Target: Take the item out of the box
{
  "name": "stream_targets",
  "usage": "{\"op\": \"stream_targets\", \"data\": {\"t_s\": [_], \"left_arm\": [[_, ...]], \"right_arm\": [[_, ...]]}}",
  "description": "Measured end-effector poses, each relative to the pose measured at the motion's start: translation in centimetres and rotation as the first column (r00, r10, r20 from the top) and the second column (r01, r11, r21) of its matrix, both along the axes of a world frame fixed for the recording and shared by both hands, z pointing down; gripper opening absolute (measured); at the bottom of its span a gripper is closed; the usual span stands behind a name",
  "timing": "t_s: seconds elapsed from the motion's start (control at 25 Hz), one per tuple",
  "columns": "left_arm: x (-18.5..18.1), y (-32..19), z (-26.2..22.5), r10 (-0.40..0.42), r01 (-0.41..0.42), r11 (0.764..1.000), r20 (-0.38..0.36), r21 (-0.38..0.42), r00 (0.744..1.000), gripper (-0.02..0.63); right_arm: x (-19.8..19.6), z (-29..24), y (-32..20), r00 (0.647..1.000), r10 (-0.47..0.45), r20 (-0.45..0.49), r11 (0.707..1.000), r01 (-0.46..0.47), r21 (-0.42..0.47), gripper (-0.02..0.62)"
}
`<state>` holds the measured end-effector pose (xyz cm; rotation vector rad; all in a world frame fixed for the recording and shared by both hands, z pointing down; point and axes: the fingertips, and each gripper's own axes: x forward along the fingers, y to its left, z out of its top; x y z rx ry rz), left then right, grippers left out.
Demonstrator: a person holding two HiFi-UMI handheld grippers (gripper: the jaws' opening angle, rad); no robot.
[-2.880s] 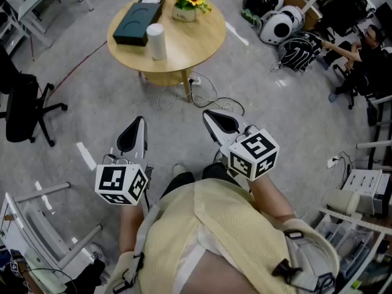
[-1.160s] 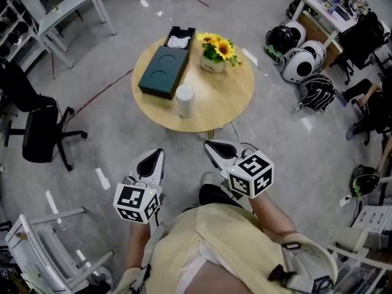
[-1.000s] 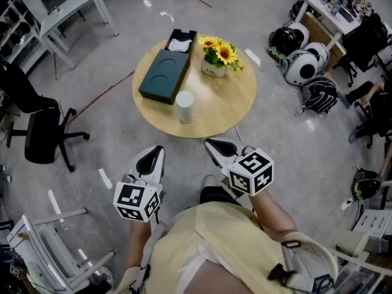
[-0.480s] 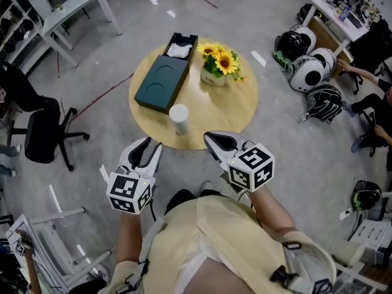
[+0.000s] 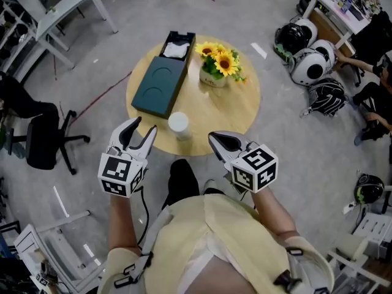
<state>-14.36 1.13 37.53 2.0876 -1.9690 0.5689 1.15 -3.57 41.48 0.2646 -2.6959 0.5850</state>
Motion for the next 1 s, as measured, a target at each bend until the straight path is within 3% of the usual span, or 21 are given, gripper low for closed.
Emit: {"op": "stream_targets", "data": {"t_s": [0.12,0.24,0.44,0.68,0.84,1.0], "left_arm": [[-2.0,-3.3,-0.2,0.082,-0.079,0.996,0.095,-0.032,0.992,0.204],[-4.3,-6.6,0.0,0.169,-0.155,0.984,0.189,-0.088,0.967,0.206],[-7.3,-11.5,1.0,0.307,-0.273,0.947,0.220,-0.172,0.926,0.204],[-9.7,-18.2,2.0,0.478,-0.409,0.872,0.287,-0.268,0.830,0.204],[-9.9,-23.0,2.4,0.554,-0.486,0.827,0.265,-0.282,0.789,0.204],[-9.8,-26.7,4.3,0.638,-0.554,0.762,0.244,-0.335,0.730,0.204]], "right_arm": [[-1.1,0.3,-2.1,0.999,0.038,-0.015,0.999,-0.038,-0.003,0.003],[-2.7,0.5,-4.1,0.996,0.080,-0.026,0.997,-0.081,-0.013,0.003],[-5.2,1.2,-7.3,0.989,0.133,-0.069,0.991,-0.134,-0.015,0.003],[-7.7,2.3,-10.0,0.976,0.179,-0.124,0.983,-0.183,-0.027,0.003],[-8.2,3.4,-11.6,0.963,0.219,-0.159,0.973,-0.227,-0.038,0.003],[-8.5,4.3,-12.8,0.948,0.257,-0.188,0.962,-0.270,-0.047,0.003]]}}
